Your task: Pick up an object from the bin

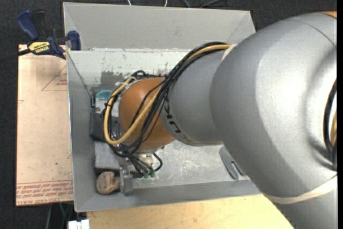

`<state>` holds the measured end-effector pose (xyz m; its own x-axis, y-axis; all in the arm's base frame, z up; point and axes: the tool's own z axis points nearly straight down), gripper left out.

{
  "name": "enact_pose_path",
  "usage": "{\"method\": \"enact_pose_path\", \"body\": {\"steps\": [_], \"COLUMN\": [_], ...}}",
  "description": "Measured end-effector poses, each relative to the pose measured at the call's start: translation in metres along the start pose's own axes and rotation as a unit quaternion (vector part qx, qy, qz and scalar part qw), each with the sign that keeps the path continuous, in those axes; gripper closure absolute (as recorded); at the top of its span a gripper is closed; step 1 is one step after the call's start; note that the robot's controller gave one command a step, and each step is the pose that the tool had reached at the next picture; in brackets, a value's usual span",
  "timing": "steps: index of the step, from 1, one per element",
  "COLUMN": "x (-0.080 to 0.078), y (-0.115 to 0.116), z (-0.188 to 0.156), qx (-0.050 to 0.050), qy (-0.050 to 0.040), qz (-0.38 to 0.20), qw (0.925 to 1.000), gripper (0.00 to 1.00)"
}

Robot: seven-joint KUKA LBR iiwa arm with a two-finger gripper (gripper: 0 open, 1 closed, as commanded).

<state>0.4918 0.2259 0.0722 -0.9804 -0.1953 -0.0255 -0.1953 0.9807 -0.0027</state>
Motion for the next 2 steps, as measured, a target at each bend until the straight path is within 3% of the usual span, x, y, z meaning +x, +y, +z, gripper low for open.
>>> {"method": "enact_pose_path", "body": {"steps": [1,2], "x": [0.0043,0.0043], "y": [0.0038,0.0038], "z": [0.0019,0.0019], "qx": [0.001,0.001], "qy": [0.0018,0.0019], "qz": [0.072,0.072], "qw": [0.9974,0.9974], "gripper": [1.0,1.0]}}
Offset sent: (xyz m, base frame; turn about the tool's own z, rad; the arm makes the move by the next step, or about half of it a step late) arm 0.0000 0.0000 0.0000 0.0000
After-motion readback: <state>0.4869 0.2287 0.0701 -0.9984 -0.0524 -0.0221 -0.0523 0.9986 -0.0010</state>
